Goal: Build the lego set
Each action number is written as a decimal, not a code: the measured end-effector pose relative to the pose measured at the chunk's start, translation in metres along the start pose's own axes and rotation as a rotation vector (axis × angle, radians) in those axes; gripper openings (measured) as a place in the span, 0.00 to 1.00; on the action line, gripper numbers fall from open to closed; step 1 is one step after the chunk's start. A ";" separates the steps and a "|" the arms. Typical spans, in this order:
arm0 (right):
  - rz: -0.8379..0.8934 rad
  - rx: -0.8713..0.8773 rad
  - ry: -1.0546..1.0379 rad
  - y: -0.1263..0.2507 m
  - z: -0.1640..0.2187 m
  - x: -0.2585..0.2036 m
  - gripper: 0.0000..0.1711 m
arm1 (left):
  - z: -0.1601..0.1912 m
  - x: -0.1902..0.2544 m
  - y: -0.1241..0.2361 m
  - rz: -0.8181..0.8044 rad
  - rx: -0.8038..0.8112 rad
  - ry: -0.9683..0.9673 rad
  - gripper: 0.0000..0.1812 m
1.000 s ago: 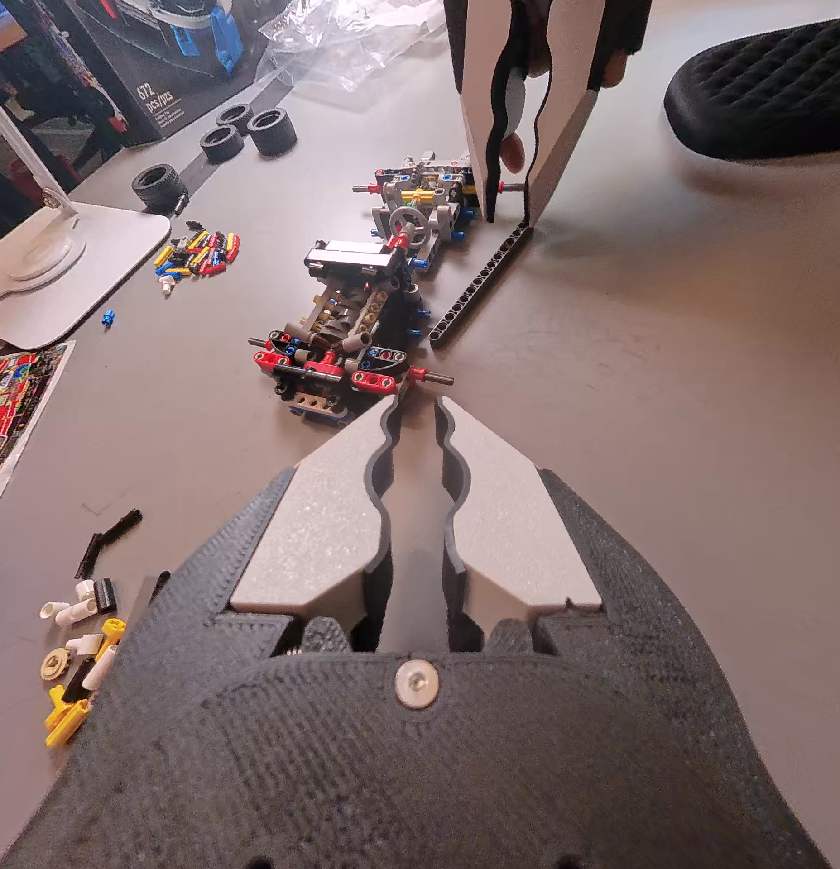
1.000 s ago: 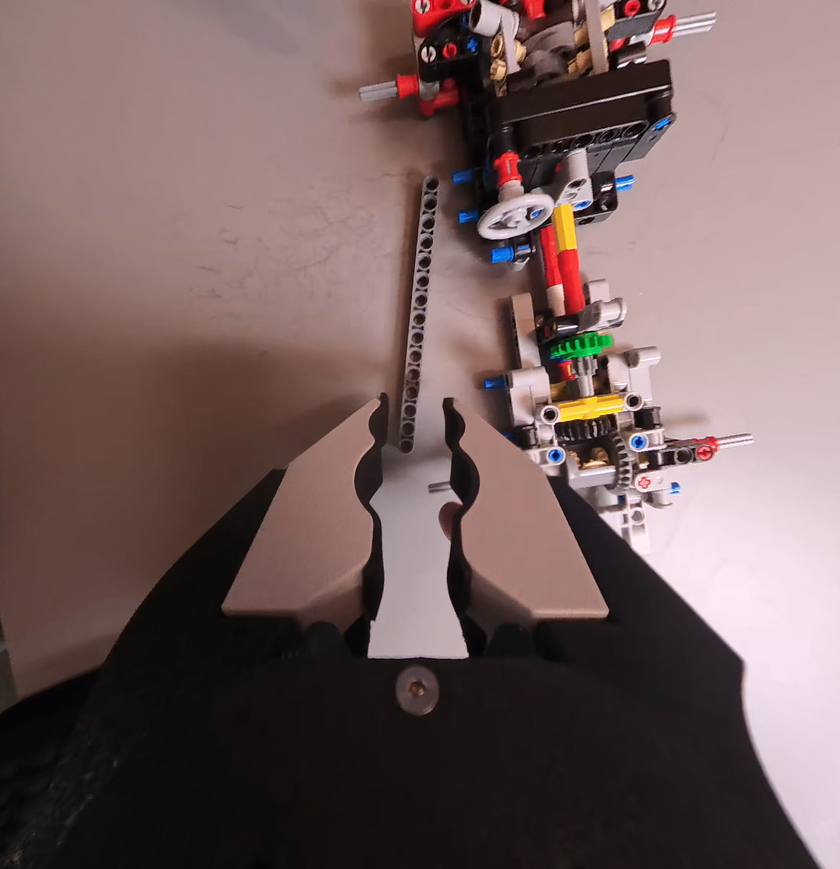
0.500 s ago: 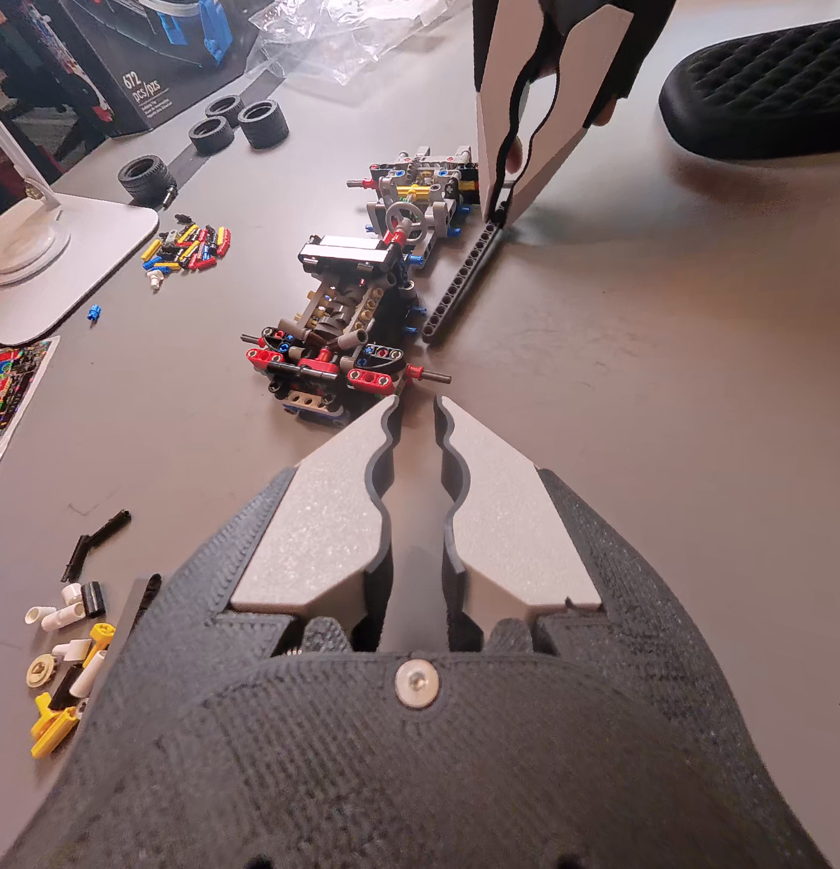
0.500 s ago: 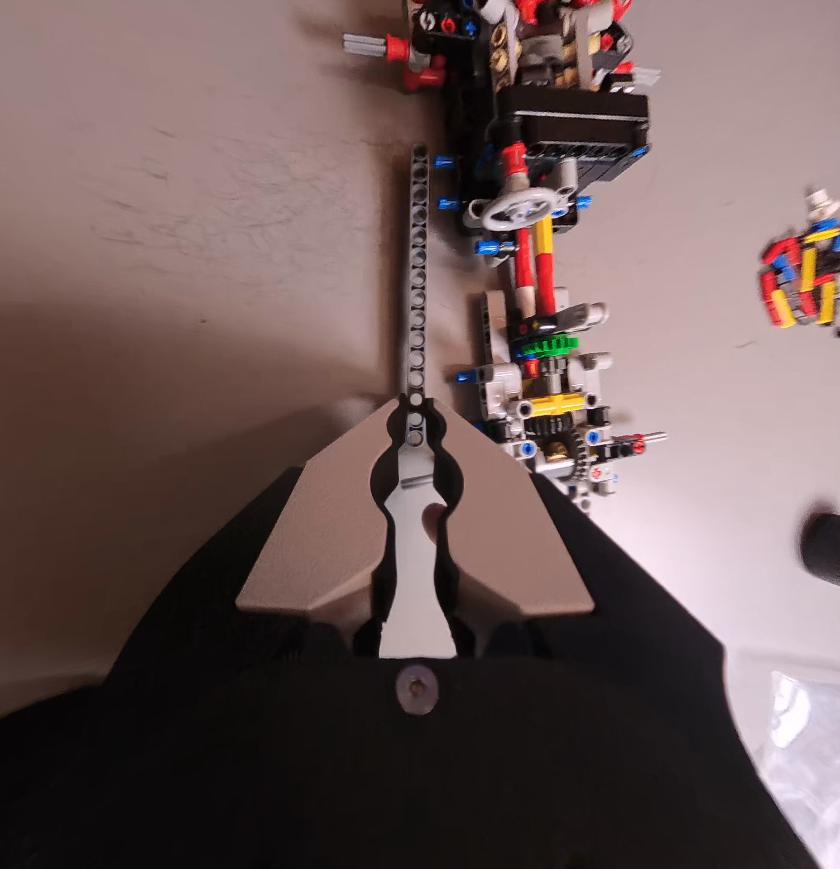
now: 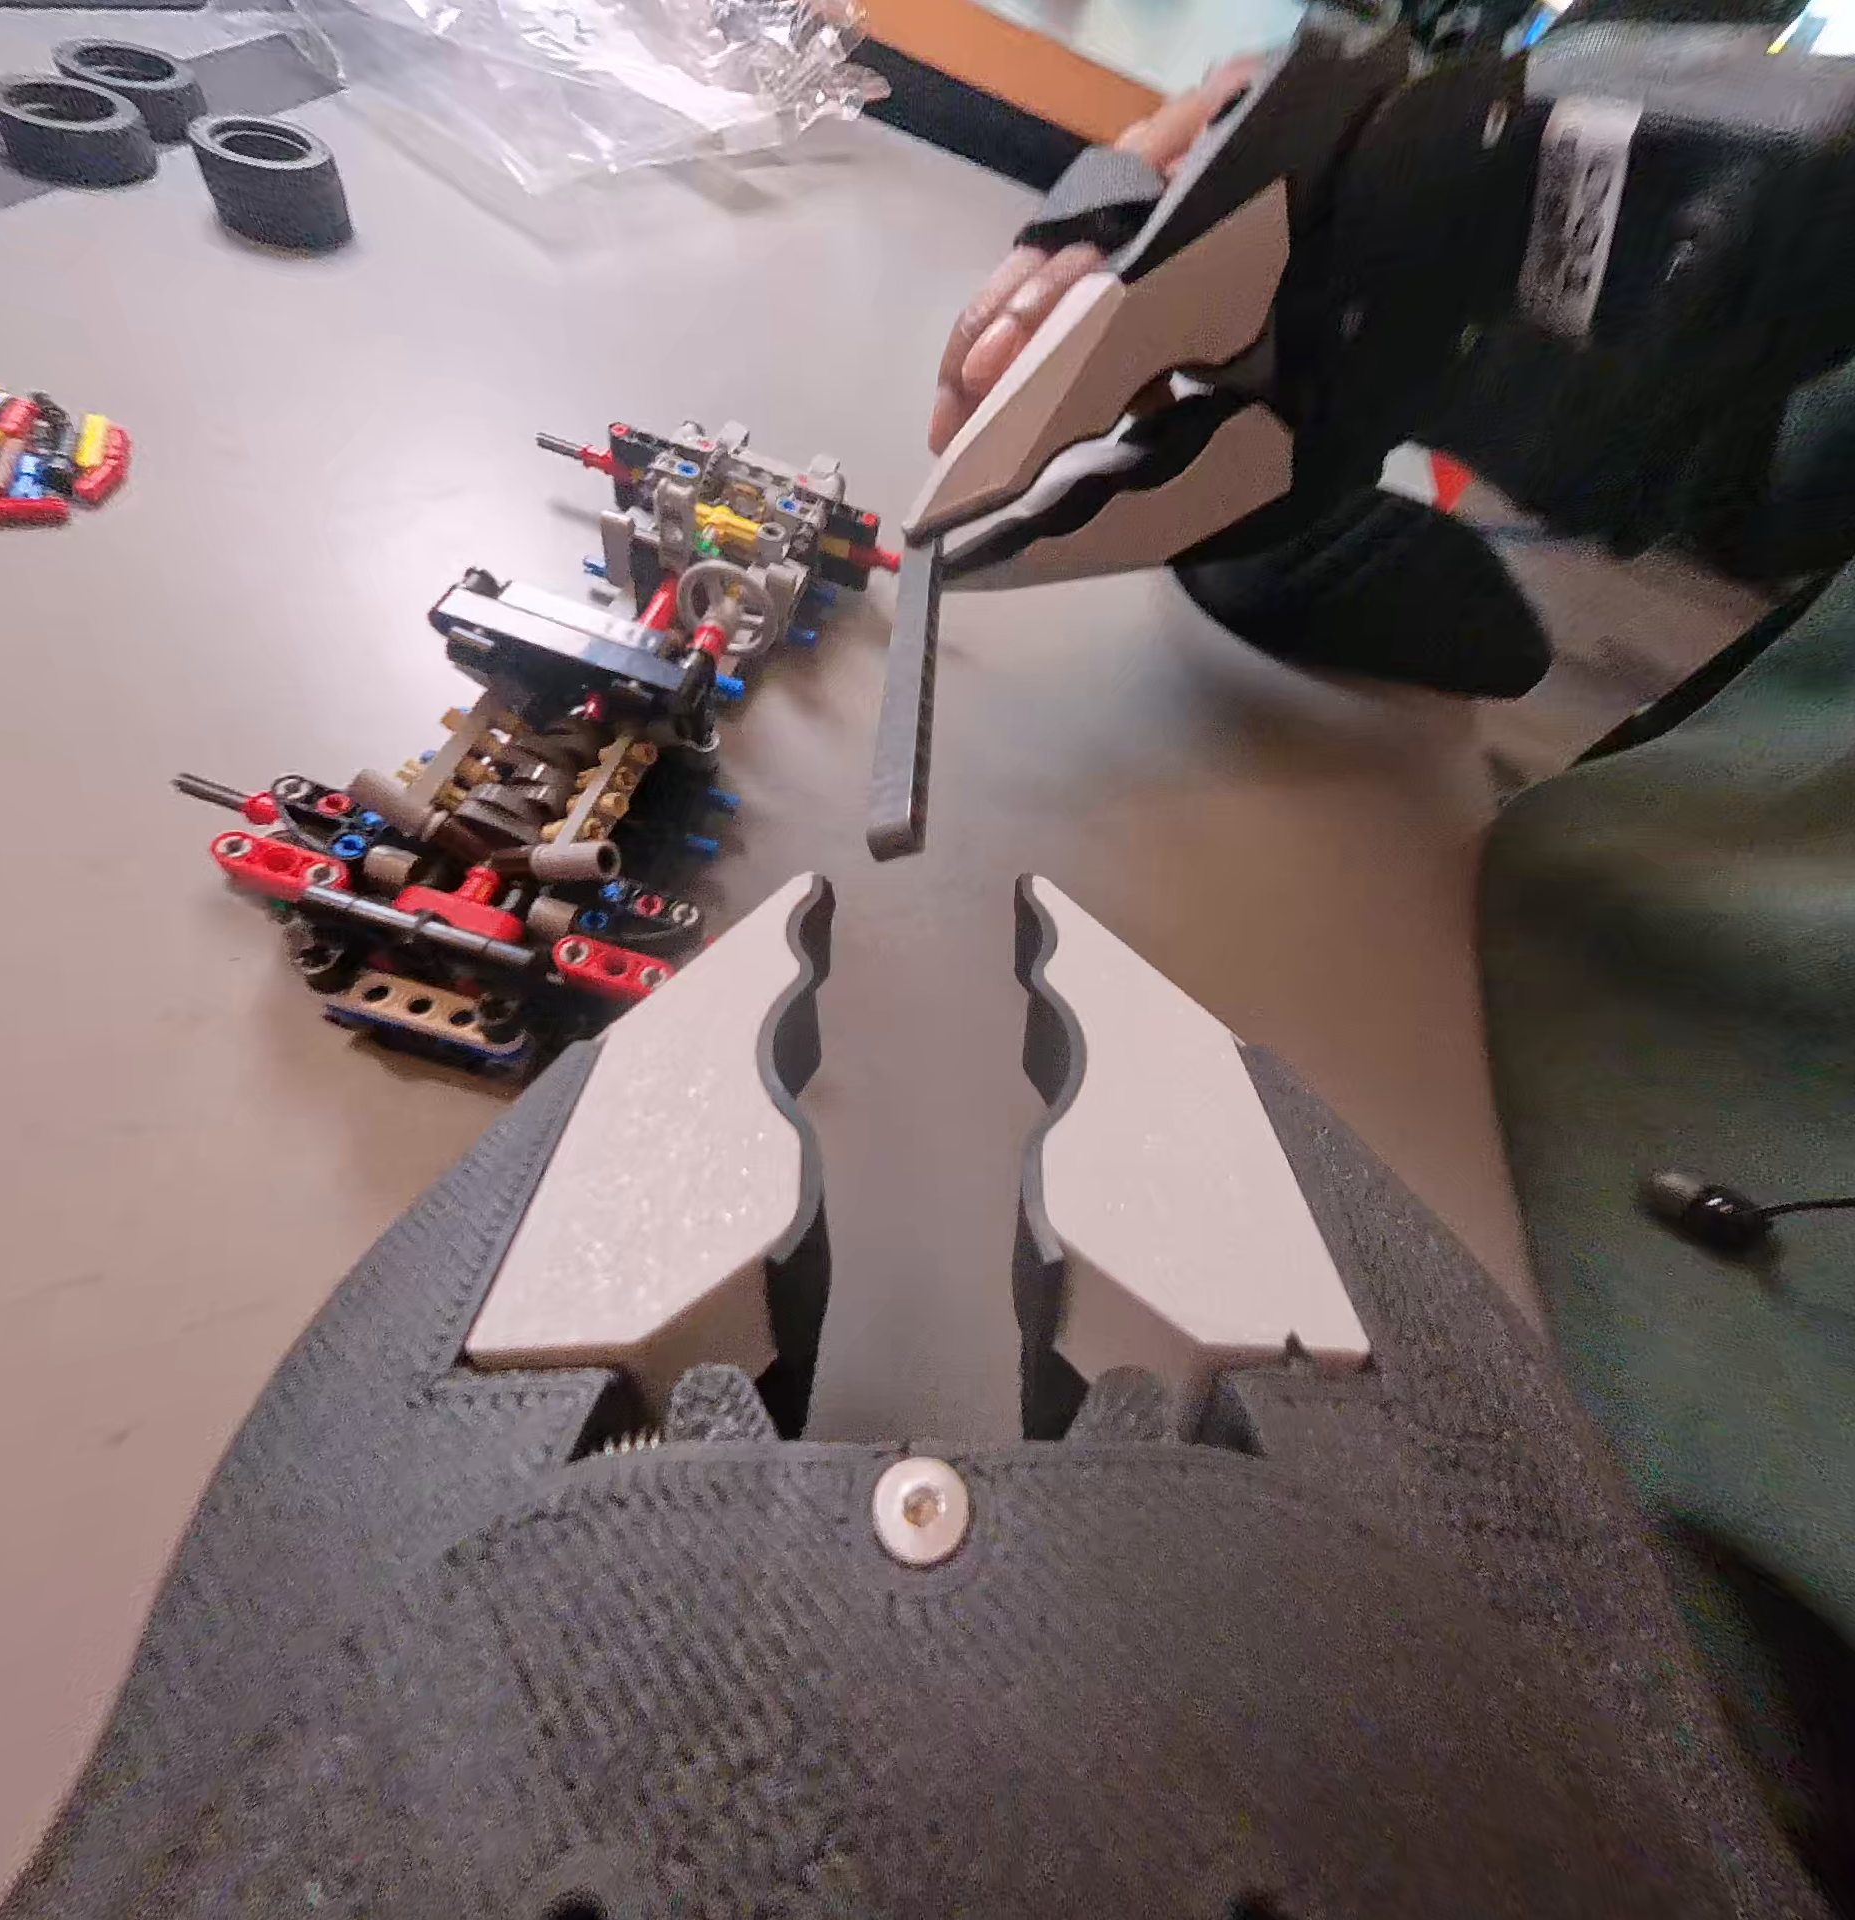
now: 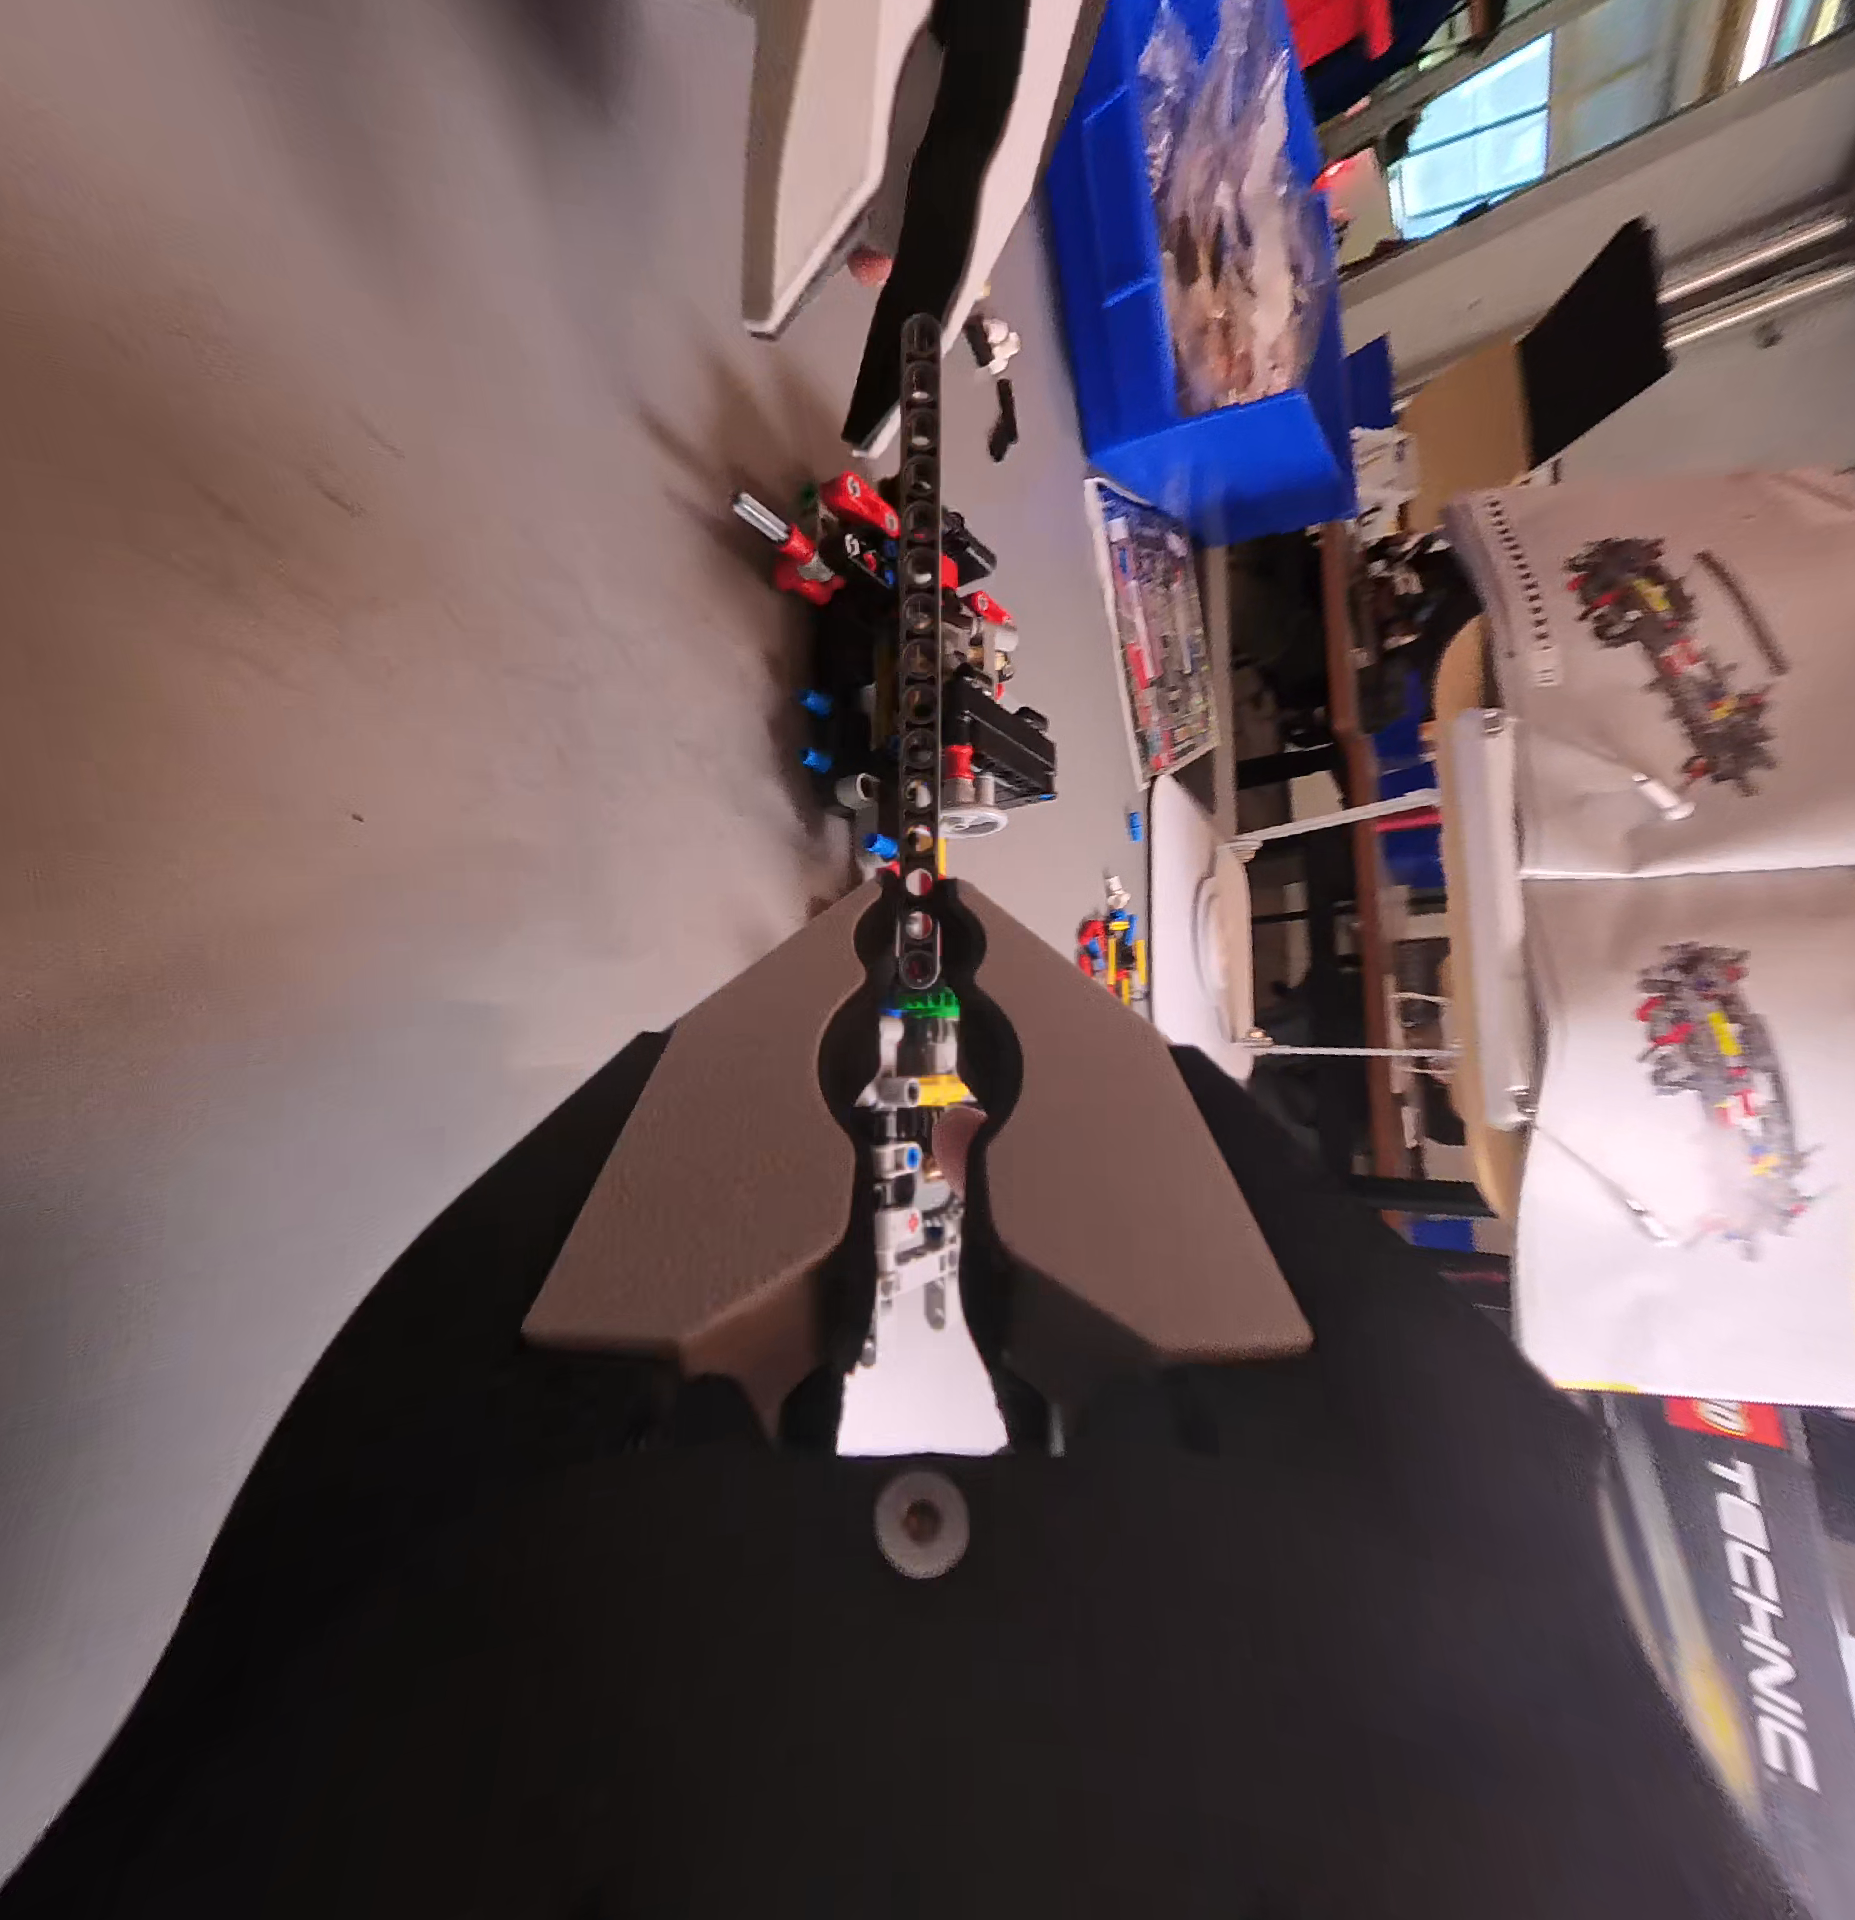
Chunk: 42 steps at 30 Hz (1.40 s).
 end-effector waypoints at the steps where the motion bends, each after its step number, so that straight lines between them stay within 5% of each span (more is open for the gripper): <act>1: 0.029 0.005 0.017 0.001 -0.001 0.002 0.03 | -0.004 0.002 -0.001 0.033 0.016 0.026 0.19; 9: 0.225 0.018 0.096 0.008 -0.001 0.019 0.03 | -0.019 0.001 -0.015 0.072 -0.033 -0.016 0.01; 18: 0.344 0.013 0.132 0.003 0.011 0.017 0.02 | -0.028 -0.006 -0.009 0.165 0.126 0.131 0.17; 23: 0.339 0.025 0.149 -0.002 0.007 0.010 0.03 | -0.026 -0.006 -0.009 0.142 0.151 0.116 0.05; 32: 0.327 0.049 0.094 -0.001 0.002 0.008 0.03 | -0.026 -0.008 -0.005 0.025 0.144 -0.019 0.04; 42: 0.085 0.196 -0.280 0.008 -0.001 0.005 0.11 | -0.025 -0.008 0.000 -0.105 0.141 -0.269 0.04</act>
Point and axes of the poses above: each gripper's, where its closed fingertips meet, y back along the fingers, z out of its underside, x = y × z across the jaws, the point moved 2 cm from there along y, back along the fingers, and after that the axes turned 6 degrees about -x, right-handed, at the moved point
